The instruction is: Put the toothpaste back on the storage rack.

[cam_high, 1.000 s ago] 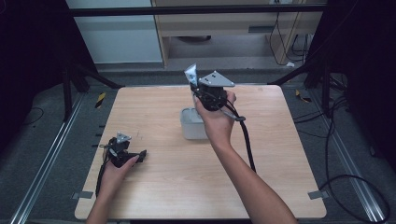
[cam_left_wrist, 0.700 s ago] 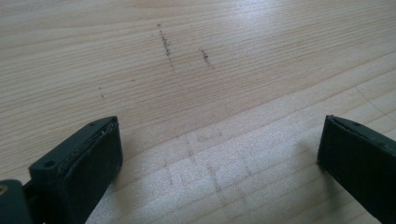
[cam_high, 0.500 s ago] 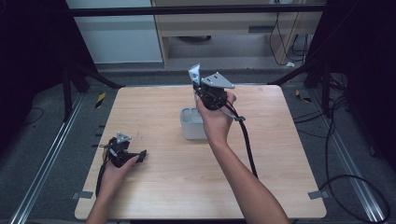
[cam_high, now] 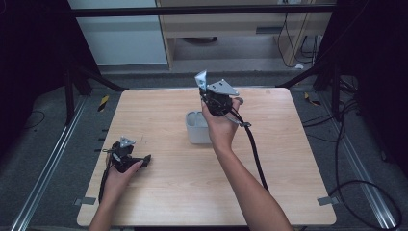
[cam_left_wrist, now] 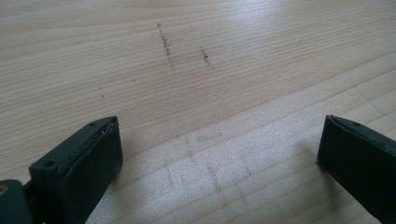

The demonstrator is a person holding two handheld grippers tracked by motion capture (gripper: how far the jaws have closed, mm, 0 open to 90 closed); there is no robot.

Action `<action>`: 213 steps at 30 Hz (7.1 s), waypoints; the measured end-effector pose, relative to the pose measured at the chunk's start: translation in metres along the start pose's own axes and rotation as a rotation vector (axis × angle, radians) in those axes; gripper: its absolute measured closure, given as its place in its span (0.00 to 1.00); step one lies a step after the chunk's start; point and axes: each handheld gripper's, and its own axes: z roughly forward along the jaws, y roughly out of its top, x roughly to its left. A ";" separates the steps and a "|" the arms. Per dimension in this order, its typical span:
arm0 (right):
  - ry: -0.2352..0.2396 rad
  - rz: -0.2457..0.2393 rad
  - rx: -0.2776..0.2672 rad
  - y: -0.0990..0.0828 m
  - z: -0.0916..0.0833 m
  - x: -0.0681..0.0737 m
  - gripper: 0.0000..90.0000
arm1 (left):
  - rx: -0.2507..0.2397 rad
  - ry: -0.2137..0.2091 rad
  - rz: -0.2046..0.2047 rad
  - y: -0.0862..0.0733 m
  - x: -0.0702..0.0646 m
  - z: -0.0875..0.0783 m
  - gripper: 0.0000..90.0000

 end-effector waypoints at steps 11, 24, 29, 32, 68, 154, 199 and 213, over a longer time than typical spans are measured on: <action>-0.007 0.012 0.024 -0.017 0.006 -0.001 0.88 | 0.000 0.000 0.000 0.000 0.000 0.000 0.00; -0.011 0.013 0.038 -0.030 0.012 0.003 0.88 | 0.001 0.000 -0.001 0.000 0.000 0.000 0.00; -0.011 0.024 0.047 -0.036 0.014 0.001 0.88 | 0.000 0.000 -0.001 0.000 0.000 0.000 0.00; -0.011 0.030 0.049 -0.039 0.015 0.000 0.88 | 0.000 0.000 -0.001 0.000 0.000 0.000 0.00; -0.029 0.043 0.062 -0.054 0.015 -0.001 0.88 | 0.000 0.000 -0.001 0.000 0.000 0.000 0.00; 0.059 0.025 0.206 -0.068 0.026 0.008 0.85 | -0.002 -0.001 -0.002 0.000 0.000 0.001 0.00; 0.066 0.021 0.209 -0.067 0.015 0.007 0.71 | -0.002 -0.002 -0.003 0.001 0.000 0.001 0.00; 0.069 0.031 0.198 -0.062 0.001 0.004 0.62 | -0.002 -0.002 -0.003 0.001 0.000 0.001 0.00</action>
